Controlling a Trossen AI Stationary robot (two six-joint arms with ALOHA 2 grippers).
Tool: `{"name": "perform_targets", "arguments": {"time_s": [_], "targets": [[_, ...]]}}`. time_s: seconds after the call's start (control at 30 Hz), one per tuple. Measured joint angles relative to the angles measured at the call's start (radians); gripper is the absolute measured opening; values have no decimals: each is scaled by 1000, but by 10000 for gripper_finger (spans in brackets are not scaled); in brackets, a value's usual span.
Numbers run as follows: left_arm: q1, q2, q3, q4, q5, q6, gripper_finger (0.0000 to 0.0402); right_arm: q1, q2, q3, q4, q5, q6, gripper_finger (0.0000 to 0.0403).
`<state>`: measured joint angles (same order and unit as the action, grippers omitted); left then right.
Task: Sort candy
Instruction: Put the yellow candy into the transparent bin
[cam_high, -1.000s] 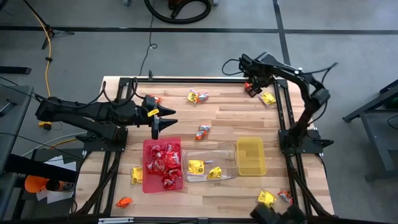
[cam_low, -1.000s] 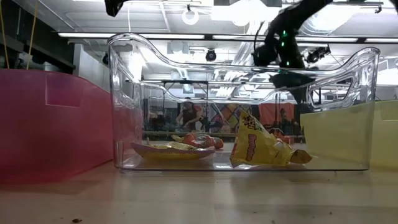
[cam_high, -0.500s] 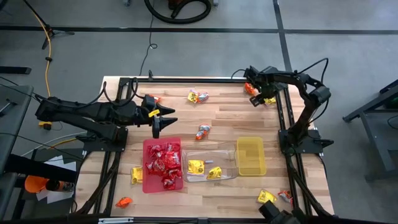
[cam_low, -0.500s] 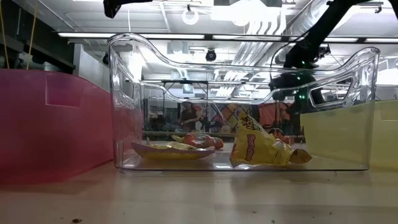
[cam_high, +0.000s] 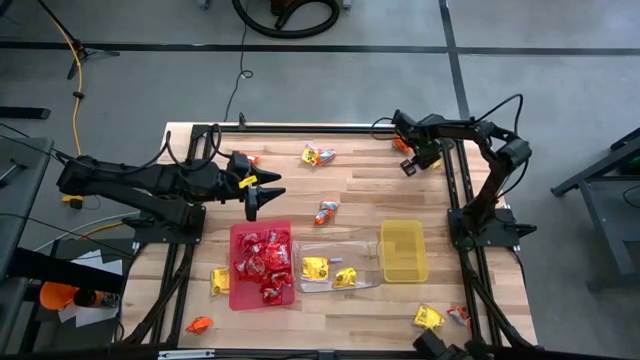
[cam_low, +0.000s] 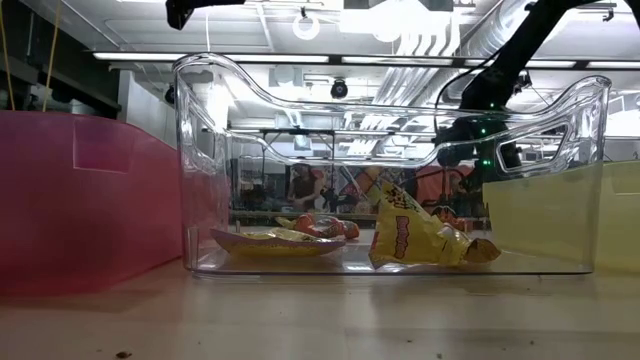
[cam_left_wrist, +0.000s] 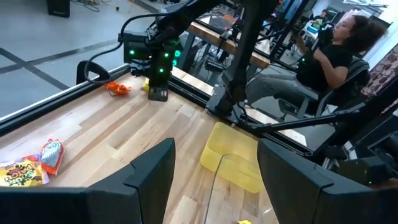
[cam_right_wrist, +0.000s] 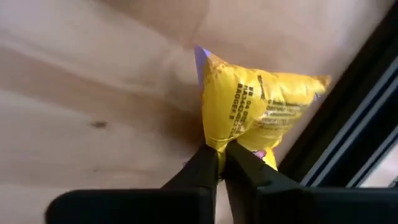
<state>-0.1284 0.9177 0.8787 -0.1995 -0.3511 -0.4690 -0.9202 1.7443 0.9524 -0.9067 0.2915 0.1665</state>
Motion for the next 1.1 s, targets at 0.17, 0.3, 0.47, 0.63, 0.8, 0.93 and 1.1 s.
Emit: {"name": "perform_targets", "arguments": {"time_s": [0.17, 0.3, 0.47, 0.63, 0.8, 0.93, 1.1], "targets": [[0, -33, -1, -2, -1, 12, 216, 69, -24, -1, -43, -61, 10, 9], [-1, -85, 0, 10, -36, 79, 216, 154, -159, -2, -43, -67, 6, 6], [0, -136, 0, 12, -101, 105, 216, 257, -433, -2, 1, -206, 11, 3], [0, -153, 0, 19, -105, 105, 216, 424, -710, -1, 146, -382, 85, 1], [0, -135, 0, 22, -105, 104, 216, 675, -878, 0, 381, -344, 272, 1], [0, -100, 0, 43, -88, 105, 216, 909, -883, 0, 581, -240, 298, 0], [-35, -39, 0, 106, 6, 121, 216, 1147, -770, 0, 754, -60, 212, 0]]}}
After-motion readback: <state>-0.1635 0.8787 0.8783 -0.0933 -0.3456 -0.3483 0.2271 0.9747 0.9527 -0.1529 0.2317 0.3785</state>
